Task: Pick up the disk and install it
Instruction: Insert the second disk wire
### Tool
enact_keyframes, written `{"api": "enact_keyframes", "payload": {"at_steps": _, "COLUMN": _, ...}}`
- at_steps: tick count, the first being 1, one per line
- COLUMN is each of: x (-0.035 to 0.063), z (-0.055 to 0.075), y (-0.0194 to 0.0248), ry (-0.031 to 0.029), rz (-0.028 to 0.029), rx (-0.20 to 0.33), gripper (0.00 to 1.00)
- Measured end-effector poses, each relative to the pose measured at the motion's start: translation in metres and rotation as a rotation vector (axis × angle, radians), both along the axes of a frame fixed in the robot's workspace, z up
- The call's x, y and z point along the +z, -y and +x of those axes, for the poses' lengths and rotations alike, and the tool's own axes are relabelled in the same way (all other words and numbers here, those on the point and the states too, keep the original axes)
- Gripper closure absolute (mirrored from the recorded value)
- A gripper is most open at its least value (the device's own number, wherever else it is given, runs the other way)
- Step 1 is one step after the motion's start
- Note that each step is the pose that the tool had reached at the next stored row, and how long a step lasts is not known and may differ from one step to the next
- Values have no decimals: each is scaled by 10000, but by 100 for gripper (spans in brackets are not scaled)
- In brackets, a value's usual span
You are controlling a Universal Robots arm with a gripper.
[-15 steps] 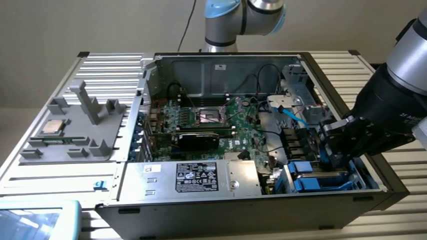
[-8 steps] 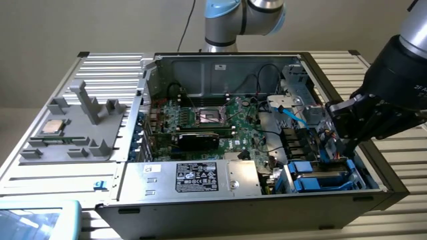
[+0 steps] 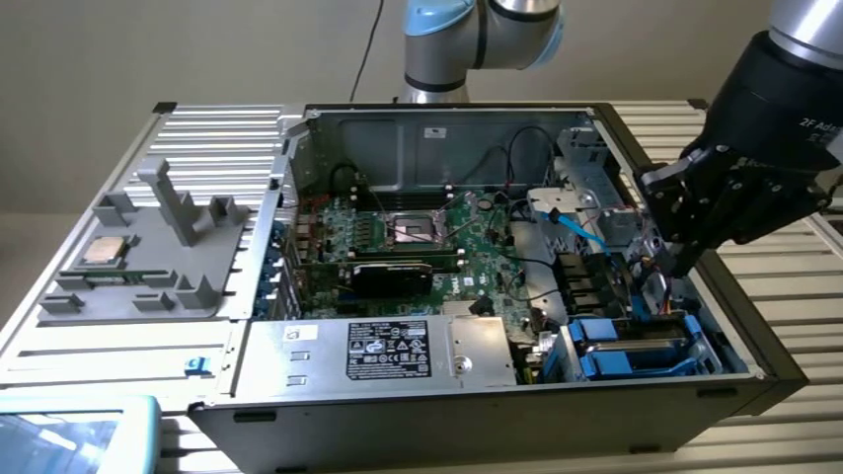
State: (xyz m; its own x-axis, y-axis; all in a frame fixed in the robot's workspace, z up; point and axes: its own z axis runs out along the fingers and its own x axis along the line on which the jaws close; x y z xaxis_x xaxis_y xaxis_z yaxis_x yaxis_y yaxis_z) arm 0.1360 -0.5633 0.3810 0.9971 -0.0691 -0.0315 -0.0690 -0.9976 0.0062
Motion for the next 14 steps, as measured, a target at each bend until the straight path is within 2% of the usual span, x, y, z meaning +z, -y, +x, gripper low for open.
{"api": "enact_keyframes", "payload": {"at_steps": 3, "x": 2, "z": -8, "y": -101, "ry": 0, "rz": -116, "rx": 0, "gripper": 89}}
{"api": "enact_keyframes", "payload": {"at_steps": 5, "x": 3, "z": -10, "y": -147, "ry": 0, "rz": -140, "rx": 1, "gripper": 89}}
{"api": "enact_keyframes", "payload": {"at_steps": 14, "x": 2, "z": -10, "y": -148, "ry": -69, "rz": -139, "rx": 12, "gripper": 89}}
